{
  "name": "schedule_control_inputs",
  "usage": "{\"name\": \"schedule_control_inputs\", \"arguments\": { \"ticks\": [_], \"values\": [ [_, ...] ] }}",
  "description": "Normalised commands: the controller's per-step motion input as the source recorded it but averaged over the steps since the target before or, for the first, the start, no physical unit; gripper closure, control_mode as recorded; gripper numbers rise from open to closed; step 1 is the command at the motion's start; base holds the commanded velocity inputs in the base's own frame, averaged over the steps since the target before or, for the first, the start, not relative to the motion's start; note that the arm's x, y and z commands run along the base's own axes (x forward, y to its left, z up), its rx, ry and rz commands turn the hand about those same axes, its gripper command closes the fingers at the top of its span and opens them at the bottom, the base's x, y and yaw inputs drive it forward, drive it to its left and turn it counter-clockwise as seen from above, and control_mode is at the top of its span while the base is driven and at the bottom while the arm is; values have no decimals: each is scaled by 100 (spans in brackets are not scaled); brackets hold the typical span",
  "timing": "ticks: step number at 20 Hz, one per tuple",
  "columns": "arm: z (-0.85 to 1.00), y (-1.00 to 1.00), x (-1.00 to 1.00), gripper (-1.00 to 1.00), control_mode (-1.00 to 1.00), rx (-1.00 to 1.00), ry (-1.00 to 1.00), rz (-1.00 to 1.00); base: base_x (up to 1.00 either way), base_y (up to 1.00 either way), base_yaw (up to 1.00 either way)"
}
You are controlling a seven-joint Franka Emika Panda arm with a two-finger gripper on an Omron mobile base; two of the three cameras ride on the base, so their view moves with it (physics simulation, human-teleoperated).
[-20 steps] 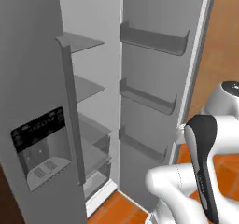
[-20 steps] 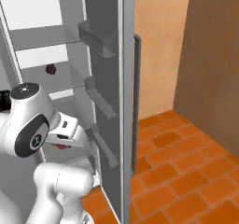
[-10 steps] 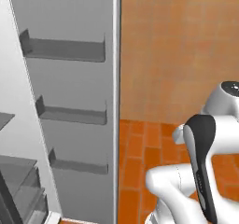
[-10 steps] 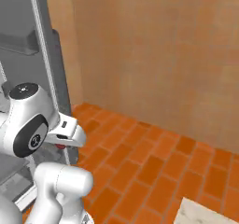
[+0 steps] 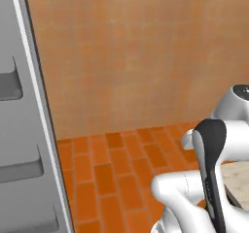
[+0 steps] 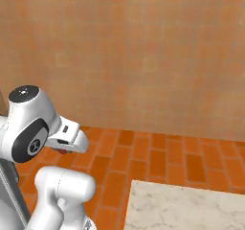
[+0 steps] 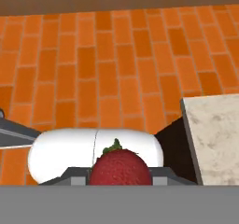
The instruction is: Take the strawberry from the fridge and place it on top of the pancake, located on the dining counter.
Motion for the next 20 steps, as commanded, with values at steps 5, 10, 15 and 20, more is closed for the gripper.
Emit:
{"name": "schedule_control_inputs", "arguments": {
  "ticks": [5,10,15,20],
  "values": [
    [0,0,0,100,100,0,0,0,100,-1,1],
    [0,0,0,100,100,0,0,0,100,-21,-1],
    [0,0,0,100,100,0,0,0,100,-12,-13],
    [0,0,0,100,100,0,0,0,100,-10,-13]
  ]
}}
